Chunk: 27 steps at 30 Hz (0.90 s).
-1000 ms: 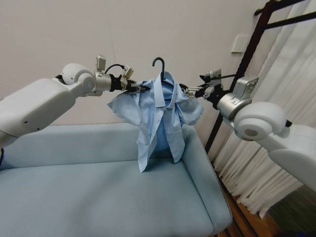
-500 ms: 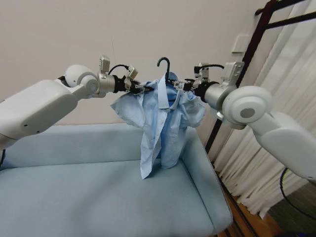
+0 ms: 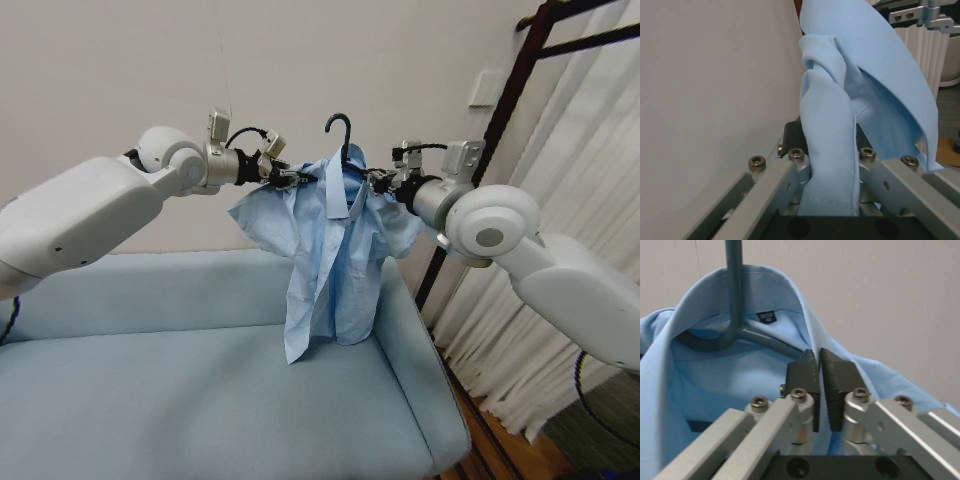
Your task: Pick up the clothes from the sofa and hang them on the clothes hanger.
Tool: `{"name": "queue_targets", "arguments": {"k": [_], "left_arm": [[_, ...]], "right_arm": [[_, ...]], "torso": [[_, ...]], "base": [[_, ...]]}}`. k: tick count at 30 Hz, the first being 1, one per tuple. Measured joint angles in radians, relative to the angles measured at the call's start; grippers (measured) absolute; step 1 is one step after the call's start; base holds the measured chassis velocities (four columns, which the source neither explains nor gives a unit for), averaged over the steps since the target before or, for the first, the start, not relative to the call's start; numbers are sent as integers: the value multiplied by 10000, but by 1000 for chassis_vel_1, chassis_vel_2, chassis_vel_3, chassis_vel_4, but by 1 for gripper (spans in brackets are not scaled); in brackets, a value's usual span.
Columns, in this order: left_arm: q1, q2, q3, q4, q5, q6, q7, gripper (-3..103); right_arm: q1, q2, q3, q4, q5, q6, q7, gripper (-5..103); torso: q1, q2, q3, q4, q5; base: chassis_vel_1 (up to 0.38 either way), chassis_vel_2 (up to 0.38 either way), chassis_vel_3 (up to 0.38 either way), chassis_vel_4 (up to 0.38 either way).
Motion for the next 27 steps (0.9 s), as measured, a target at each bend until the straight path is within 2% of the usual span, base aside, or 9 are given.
{"name": "queue_targets", "arguments": {"k": [1,3,14,21,27], "left_arm": [[0,0,0,0,0,0,0,10],[6,27,2,-38,-2,4,-2,10],[119,191,21,-337,22,23,-130,10],[233,270,20,-508,52,22,-306,10],[111,280,-32,-720,-158,104,-389,10]], "right_arm": [[0,0,0,0,0,0,0,8],[5,-58,-7,-17,-148,19,-87,1],[775,-63,14,-338,-412,109,-314,0],[1907,-29,-176,-148,158,-68,-382,0],[1529,-137,-490,254,129,-138,-628,0]], "torso": [[0,0,0,0,0],[1,-1,0,0,1],[0,-1,0,0,1],[0,0,-1,0,-3],[-1,-1,-1,0,4]], "base": [[0,0,0,0],[0,0,0,0],[0,0,0,0],[0,0,0,0],[0,0,0,0]]}}
